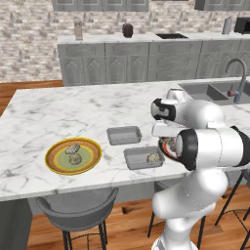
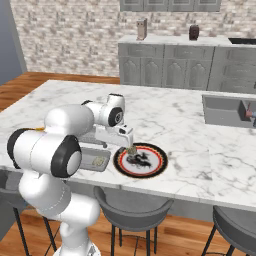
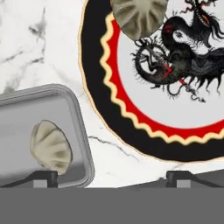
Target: Place two dumplings into each of the tupperware containers and then place the containers in the fridge.
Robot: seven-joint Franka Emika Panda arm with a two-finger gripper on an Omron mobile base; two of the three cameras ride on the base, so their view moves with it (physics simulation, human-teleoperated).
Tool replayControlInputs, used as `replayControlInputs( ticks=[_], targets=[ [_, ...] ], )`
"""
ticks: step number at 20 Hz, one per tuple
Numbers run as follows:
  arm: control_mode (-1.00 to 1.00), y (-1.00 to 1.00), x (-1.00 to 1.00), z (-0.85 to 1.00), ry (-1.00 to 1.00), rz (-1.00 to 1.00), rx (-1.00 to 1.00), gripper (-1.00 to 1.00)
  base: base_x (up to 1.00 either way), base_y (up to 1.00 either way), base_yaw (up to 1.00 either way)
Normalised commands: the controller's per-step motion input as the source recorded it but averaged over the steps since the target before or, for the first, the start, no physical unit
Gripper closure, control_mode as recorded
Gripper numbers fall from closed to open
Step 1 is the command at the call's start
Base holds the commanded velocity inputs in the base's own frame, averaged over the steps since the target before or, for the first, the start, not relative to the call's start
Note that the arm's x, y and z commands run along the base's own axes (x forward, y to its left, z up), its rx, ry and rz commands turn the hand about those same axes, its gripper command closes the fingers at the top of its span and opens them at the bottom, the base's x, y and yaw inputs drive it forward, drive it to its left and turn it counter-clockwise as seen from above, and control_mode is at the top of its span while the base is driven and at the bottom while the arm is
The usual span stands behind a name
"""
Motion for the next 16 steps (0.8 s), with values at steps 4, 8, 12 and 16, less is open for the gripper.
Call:
replayControlInputs(
  ticks=[4, 8, 12, 16],
  targets=[
    [-1.00, -0.46, 0.72, -0.04, 0.02, 0.00, 0.01, -1.00, 0.00, 0.00, 0.00],
    [-1.00, -0.42, 0.39, -0.11, -0.02, 0.00, 0.05, -1.00, 0.00, 0.00, 0.00],
    [-1.00, -0.24, 0.23, -0.36, -0.08, 0.01, 0.02, -1.00, 0.00, 0.00, 0.00],
    [-1.00, 0.00, 0.15, -0.46, -0.08, 0.02, 0.00, -1.00, 0.00, 0.00, 0.00]
  ],
)
